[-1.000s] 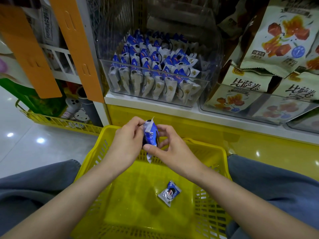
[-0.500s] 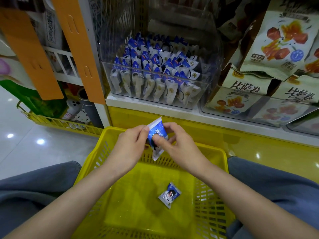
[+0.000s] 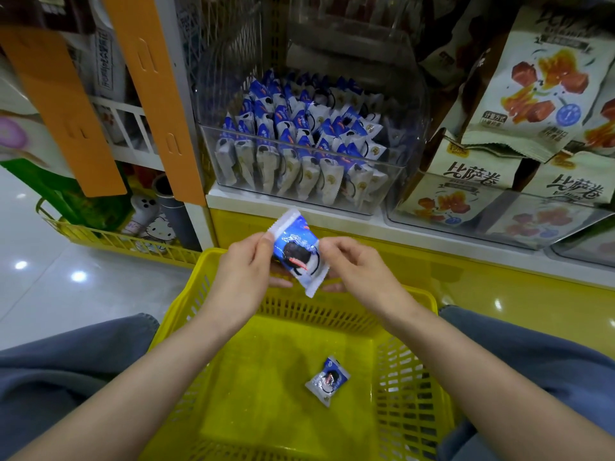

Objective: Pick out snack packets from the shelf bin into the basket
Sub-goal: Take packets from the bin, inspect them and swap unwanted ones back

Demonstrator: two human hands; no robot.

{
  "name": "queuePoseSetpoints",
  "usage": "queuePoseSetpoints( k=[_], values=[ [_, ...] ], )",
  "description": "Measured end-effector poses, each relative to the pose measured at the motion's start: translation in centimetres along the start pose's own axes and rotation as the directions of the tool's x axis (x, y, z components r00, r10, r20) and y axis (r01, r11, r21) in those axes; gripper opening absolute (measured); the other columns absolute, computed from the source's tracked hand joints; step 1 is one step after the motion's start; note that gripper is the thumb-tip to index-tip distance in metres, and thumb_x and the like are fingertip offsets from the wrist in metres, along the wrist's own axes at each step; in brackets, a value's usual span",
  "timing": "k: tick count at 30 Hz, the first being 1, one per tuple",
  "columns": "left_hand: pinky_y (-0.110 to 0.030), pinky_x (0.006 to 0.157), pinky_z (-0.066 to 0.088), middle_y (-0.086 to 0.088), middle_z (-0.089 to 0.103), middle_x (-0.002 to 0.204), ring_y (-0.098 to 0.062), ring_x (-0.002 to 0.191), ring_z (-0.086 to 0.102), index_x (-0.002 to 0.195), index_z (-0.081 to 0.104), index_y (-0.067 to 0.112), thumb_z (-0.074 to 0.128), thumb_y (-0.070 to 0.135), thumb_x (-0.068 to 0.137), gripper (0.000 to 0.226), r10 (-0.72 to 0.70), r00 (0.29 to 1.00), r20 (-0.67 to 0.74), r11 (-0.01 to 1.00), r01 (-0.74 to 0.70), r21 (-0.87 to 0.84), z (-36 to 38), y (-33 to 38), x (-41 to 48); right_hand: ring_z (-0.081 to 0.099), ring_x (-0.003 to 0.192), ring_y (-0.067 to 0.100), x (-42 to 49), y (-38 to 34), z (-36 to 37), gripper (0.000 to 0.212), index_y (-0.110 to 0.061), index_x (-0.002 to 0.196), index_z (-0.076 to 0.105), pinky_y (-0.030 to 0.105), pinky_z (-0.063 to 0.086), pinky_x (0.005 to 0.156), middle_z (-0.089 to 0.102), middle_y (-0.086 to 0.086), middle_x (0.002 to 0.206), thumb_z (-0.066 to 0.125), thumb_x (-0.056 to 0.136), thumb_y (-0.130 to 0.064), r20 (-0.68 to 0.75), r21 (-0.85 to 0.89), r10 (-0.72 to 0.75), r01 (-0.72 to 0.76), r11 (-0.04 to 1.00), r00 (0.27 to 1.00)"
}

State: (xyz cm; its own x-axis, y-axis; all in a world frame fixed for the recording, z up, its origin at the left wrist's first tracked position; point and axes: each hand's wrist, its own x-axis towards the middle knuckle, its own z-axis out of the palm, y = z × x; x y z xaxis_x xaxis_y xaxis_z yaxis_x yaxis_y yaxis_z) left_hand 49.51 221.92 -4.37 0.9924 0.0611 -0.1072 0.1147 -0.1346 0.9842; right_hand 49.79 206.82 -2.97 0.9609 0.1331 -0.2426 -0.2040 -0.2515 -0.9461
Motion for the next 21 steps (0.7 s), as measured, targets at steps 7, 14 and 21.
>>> queuePoseSetpoints(
  k=[7,14,21],
  values=[
    [-0.025,0.059,0.057,-0.007,0.068,0.085,-0.010,0.064,0.067,0.094,0.061,0.010,0.048,0.020,0.094,0.016,-0.090,0.990,0.106,0.968,0.112,-0.227,-0.4,0.8,-0.2,0.064,0.059,-0.002,0.0,0.0,-0.2,0.015,-0.014,0.093,0.061,0.013,0.051,0.053,0.066,0.004,0.085,0.058,0.086,-0.001,-0.021,0.162,-0.048,0.050,0.985,0.999],
    [-0.022,0.062,0.054,-0.003,0.069,0.081,-0.005,0.068,0.065,0.101,0.059,0.008,0.053,0.019,0.091,0.016,0.005,1.000,-0.004,0.987,-0.006,-0.159,-0.5,1.5,-0.2,0.061,0.057,0.005,-0.3,0.1,0.2,0.031,0.000,0.114,0.056,0.015,0.053,0.060,0.065,0.021,0.103,0.061,0.083,0.003,0.094,0.019,-0.040,0.038,0.999,0.995],
    [-0.018,0.070,0.051,-0.006,0.067,0.091,-0.007,0.078,0.063,0.101,0.059,0.005,0.060,0.003,0.085,0.016,0.055,0.995,0.078,0.987,-0.043,-0.154,-0.3,2.2,-0.2,0.064,0.070,0.007,-0.7,-0.4,-0.2,0.028,0.000,0.113,0.056,0.016,0.054,0.065,0.065,0.013,0.101,0.059,0.084,0.001,0.110,0.162,-0.022,0.004,0.987,0.994]
  ],
)
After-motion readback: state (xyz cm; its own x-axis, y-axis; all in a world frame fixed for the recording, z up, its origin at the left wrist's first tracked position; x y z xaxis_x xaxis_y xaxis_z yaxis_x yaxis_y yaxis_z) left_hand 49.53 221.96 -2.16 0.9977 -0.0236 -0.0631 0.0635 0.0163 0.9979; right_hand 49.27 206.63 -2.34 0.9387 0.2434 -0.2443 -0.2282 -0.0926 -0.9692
